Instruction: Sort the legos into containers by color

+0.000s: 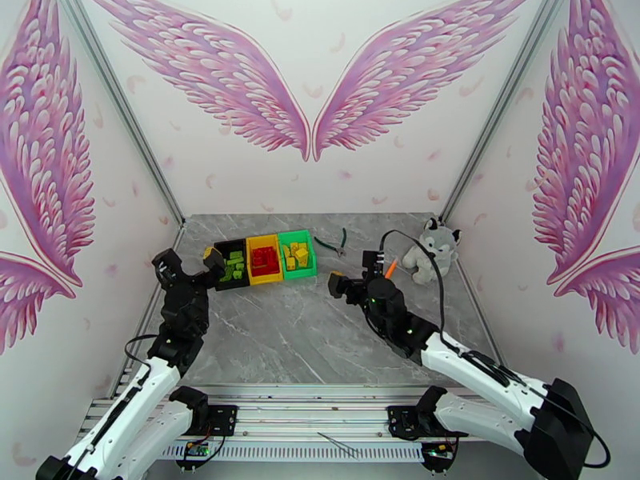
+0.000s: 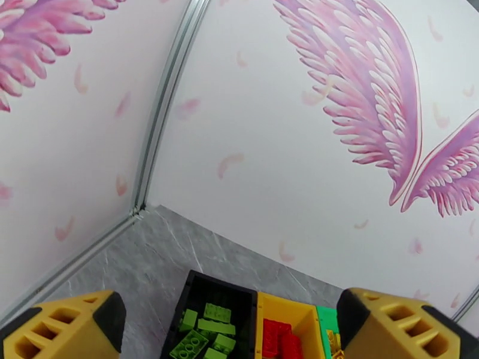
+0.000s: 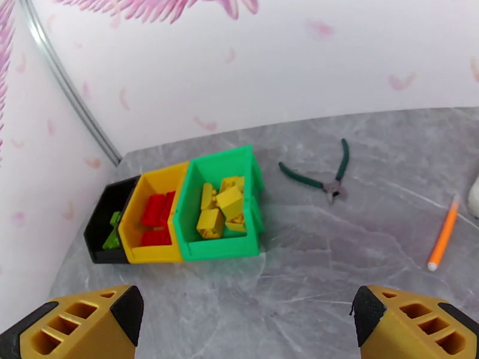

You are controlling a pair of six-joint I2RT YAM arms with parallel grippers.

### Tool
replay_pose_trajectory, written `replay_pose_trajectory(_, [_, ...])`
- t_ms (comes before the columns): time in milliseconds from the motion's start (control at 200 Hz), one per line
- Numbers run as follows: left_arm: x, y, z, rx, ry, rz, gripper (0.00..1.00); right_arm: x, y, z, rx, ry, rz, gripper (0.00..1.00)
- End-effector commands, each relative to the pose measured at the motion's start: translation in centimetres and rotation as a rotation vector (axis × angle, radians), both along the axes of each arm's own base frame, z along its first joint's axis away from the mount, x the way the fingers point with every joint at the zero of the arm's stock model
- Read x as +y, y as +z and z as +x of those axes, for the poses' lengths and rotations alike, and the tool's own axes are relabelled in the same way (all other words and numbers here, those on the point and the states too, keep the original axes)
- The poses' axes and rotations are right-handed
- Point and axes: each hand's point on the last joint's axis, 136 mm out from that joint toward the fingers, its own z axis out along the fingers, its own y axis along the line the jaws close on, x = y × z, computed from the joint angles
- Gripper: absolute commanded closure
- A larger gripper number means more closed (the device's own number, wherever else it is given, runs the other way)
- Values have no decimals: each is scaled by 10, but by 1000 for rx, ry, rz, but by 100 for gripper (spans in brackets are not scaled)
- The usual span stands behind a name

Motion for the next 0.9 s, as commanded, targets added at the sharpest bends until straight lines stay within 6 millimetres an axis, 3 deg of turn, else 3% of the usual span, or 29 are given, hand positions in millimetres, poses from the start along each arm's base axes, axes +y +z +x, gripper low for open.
replay_pose_trajectory(0, [0,12,-3,16,-3,142,1,-46,-1,-5,-87,-187,-101,1])
replay_pose_trajectory(115, [-7,1,2,-4,-48,175,1,-58,7,-14,-212,-182,-147,1])
replay_pose_trajectory(175, [-8,-11,8,3,-39,222,1,-73,11,-16,-259,-254,-186,1])
replay_pose_trajectory(300, [2,-53,24,159,28,298,1,-108,9,-11,-257,-414,-307,1])
replay_pose_trajectory(475, [12,-126,38,367,69,337,1,-137,-27,2,-151,-477,-431,1])
replay_pose_trajectory(635, [23,-173,43,447,78,358,1,-137,-51,15,-133,-430,-510,1])
replay_pose_trajectory(810, [40,-172,64,407,59,310,1,-122,-59,40,-188,-337,-568,1])
replay_pose_trajectory(895, [53,-188,74,408,61,259,1,-118,-66,57,-184,-304,-622,1])
